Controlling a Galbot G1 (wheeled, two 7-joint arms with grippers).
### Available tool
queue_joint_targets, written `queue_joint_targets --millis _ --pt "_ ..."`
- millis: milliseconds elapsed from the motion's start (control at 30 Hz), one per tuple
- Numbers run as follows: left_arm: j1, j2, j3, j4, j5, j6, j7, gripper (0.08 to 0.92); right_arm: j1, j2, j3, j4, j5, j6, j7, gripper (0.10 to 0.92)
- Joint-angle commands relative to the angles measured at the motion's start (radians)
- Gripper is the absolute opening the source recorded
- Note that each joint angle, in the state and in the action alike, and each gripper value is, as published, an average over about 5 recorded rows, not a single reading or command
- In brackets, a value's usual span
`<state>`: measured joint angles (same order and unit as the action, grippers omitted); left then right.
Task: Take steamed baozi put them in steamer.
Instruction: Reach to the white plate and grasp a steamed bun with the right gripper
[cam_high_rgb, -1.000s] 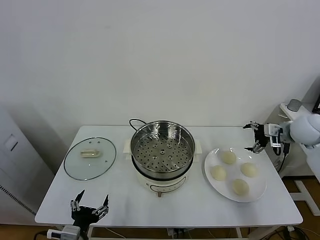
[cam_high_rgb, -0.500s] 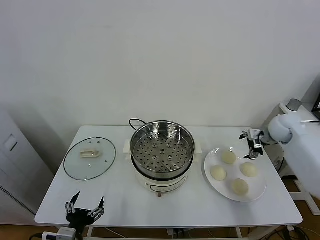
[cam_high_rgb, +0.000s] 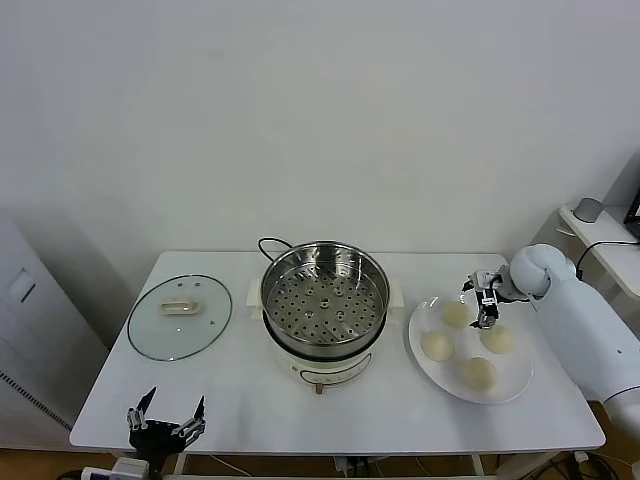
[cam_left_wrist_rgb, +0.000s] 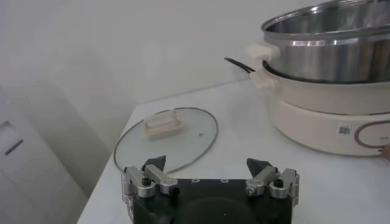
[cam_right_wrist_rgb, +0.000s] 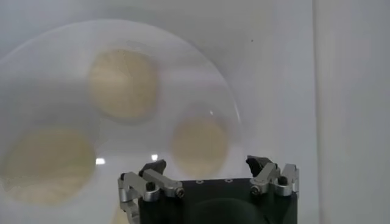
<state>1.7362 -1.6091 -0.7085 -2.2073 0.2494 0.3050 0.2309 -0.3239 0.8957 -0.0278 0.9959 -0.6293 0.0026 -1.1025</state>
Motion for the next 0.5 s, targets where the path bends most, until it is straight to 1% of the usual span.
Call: queue_joint_targets --millis 33,233,500 --pt "-0.001 -0.014 0.0 0.003 -0.001 0.0 0.004 0.823 0.002 0.033 0.007 -0.053 -0.019 0.003 0.052 0.823" --pt "-0.004 -0.015 0.0 0.005 -0.001 0.002 0.005 0.823 0.007 0.035 0.004 -0.062 -0.027 0.004 0.012 0.823" --pt "-0.009 -0.016 0.001 0.01 -0.001 0.004 0.007 0.823 0.006 0.043 0.001 -0.07 -0.026 0.003 0.012 0.823"
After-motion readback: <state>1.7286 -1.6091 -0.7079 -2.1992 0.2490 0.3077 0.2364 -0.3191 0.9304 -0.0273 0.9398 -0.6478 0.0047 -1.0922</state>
